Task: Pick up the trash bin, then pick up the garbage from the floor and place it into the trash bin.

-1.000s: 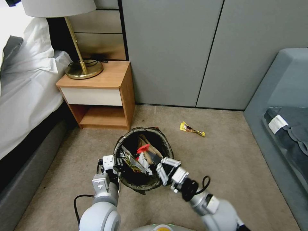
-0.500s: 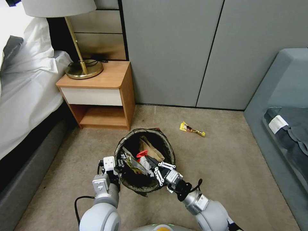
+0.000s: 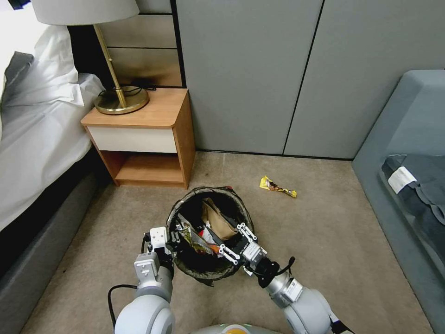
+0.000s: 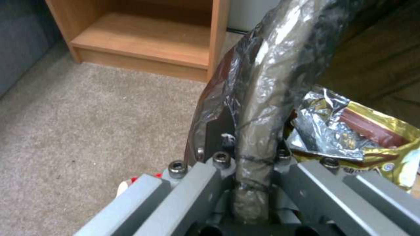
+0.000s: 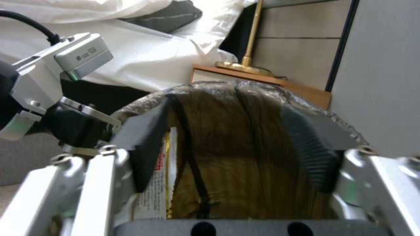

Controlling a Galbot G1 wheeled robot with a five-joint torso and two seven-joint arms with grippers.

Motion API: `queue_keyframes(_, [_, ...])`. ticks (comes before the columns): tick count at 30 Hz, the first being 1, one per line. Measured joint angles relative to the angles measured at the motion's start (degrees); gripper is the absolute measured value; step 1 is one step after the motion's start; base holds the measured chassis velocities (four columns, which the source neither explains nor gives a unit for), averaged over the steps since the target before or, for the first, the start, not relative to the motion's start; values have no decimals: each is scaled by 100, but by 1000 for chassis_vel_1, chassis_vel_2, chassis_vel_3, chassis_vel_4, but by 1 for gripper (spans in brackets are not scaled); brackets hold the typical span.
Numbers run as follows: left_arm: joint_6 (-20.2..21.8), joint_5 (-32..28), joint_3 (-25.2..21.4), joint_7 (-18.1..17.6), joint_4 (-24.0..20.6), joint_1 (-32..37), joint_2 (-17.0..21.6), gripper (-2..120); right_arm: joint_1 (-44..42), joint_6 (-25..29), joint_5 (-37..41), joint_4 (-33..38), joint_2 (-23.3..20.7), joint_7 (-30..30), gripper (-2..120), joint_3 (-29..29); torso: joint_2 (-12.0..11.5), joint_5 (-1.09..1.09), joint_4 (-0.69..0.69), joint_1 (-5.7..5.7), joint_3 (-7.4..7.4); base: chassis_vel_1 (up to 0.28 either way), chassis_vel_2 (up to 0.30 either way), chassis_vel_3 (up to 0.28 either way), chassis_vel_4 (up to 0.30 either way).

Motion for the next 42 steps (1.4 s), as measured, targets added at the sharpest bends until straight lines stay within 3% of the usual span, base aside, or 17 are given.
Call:
queue_keyframes(6, [7,0,8,1,-17,1,-7,0,-12,7,-2,19,-2,-17,94,12,0,0,0,0,0,0,0,0,0])
queue_keyframes(9, [8,0,8,1,-21,3,-7,0,-15,10,-6,33,-3,-20,99,14,0,0,0,0,0,0,0,0,0])
queue_keyframes(16, [38,-22,5,2,-25,9,22,0,-32,50,-33,328,30,53,100,99,0,0,0,0,0,0,0,0,0])
queue_keyframes(24, [95,-38,-39,2,64,-48,103,0,-139,-138,32,1673,68,731,100,414,0,0,1,0,0,0,0,0,0])
queue_keyframes(28, [95,-44,-66,2,82,-57,156,0,-275,-151,52,1948,108,1129,100,546,0,-1,0,0,0,0,0,0,0])
queue_keyframes(34, [95,-73,-126,2,107,-64,209,0,-505,-78,45,2028,257,1853,100,758,0,0,0,0,0,0,0,0,0])
queue_keyframes(42, [90,-147,-200,2,101,-72,271,0,-956,338,49,1528,590,2588,100,1491,0,0,0,0,0,0,0,0,0])
